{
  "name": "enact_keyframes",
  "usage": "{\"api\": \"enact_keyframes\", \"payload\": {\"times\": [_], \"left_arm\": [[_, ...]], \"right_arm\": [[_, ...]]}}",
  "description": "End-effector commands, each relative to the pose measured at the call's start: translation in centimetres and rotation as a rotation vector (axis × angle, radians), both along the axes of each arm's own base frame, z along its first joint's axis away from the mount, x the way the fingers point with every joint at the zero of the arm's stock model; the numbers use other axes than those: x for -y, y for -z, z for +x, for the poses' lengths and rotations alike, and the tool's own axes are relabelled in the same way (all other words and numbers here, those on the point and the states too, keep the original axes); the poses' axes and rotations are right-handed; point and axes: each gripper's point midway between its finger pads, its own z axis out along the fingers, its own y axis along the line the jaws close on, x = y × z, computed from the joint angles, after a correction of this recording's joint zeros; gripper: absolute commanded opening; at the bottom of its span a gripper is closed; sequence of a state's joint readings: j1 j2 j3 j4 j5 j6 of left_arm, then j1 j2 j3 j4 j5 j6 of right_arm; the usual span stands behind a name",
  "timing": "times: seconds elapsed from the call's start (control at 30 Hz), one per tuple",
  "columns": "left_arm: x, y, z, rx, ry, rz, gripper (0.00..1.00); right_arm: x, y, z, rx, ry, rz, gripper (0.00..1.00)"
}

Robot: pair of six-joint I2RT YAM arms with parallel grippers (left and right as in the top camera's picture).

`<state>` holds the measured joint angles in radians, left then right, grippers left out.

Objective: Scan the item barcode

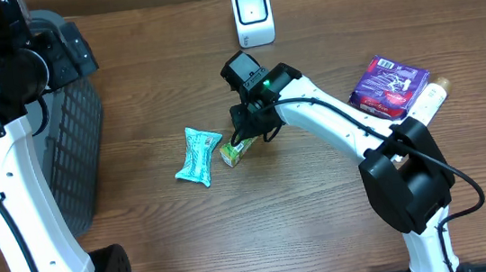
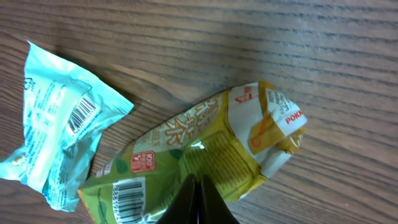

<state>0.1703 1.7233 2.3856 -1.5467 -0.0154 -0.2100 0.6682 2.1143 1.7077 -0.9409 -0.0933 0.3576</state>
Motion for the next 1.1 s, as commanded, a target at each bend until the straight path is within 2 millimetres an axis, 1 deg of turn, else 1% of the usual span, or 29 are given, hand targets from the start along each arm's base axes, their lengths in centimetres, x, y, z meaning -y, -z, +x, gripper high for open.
{"api": "enact_keyframes", "payload": {"times": [0.0,0.07,0.27,0.47,0.57,0.7,0.73,0.77,0.83,0.93,1.03,1.07], "left_arm": [[0.2,-0.8,0.0,0.025,0.011,0.003,1.0],[0.2,-0.8,0.0,0.025,0.011,0.003,1.0],[0.2,-0.8,0.0,0.025,0.011,0.003,1.0],[0.2,-0.8,0.0,0.025,0.011,0.003,1.0],[0.2,-0.8,0.0,0.025,0.011,0.003,0.99],[0.2,-0.8,0.0,0.025,0.011,0.003,1.0],[0.2,-0.8,0.0,0.025,0.011,0.003,1.0],[0.2,-0.8,0.0,0.025,0.011,0.003,0.99],[0.2,-0.8,0.0,0.025,0.011,0.003,1.0],[0.2,-0.8,0.0,0.025,0.011,0.003,1.0],[0.2,-0.8,0.0,0.025,0.011,0.003,0.99],[0.2,-0.8,0.0,0.025,0.012,0.003,1.0]], "right_arm": [[-0.1,-0.7,-0.1,0.017,-0.007,0.018,0.04],[0.0,-0.4,-0.2,0.012,-0.002,0.017,0.04],[0.0,1.2,-0.7,-0.004,0.005,0.03,0.04],[0.0,3.0,-0.5,0.017,0.022,0.048,0.04],[0.4,3.8,-0.5,0.02,0.034,0.045,0.04],[1.1,4.4,-0.3,0.026,0.047,0.016,0.04],[1.1,4.6,-0.2,0.031,0.049,0.009,0.1],[1.1,4.7,0.0,0.038,0.05,0.011,0.19],[1.0,4.6,0.5,0.056,0.045,0.016,0.24],[0.7,2.8,1.8,0.096,0.02,0.029,0.36],[0.7,0.0,3.6,0.152,-0.014,0.044,0.43],[0.7,-1.7,4.7,0.187,-0.039,0.049,0.44]]}}
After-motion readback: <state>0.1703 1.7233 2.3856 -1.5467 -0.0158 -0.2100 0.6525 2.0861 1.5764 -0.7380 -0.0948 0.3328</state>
